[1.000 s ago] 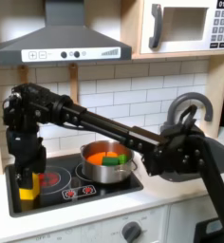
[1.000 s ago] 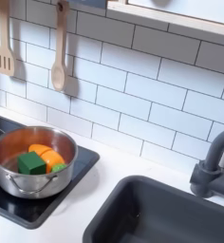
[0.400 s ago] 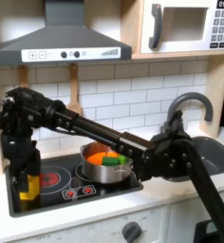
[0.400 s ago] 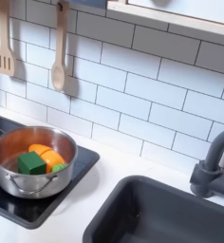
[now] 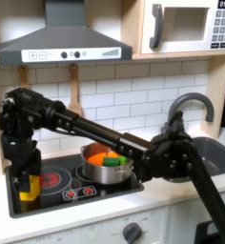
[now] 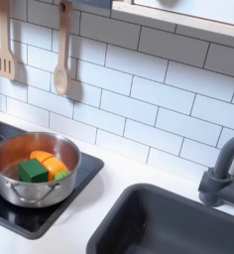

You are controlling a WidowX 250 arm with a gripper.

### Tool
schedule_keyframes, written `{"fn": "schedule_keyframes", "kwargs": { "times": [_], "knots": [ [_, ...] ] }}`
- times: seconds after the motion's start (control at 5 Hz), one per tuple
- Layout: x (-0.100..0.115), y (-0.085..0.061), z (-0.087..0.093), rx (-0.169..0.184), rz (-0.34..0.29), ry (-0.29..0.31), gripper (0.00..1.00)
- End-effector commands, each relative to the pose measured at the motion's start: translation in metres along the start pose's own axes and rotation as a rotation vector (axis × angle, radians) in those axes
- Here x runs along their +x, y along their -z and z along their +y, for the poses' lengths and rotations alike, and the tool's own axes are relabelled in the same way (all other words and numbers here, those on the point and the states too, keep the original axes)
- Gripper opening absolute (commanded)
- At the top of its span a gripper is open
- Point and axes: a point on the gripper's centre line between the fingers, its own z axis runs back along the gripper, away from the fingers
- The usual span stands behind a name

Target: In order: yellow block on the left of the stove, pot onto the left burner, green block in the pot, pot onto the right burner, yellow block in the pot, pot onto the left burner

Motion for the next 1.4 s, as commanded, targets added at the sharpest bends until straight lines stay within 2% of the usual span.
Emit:
{"fn": "schedule_keyframes", "kwargs": {
  "times": [0.0, 0.2, 0.8, 1.2],
  "knots": [
    [-0.001, 0.007, -0.003, -0.001, -0.001, -0.025, 1.00],
    [-0.002, 0.010, -0.005, 0.002, -0.001, -0.026, 1.00],
    [-0.012, 0.004, -0.023, -0.014, 0.009, -0.010, 1.00],
    [-0.008, 0.002, -0.022, -0.015, 0.001, -0.010, 1.00]
  ]
}}
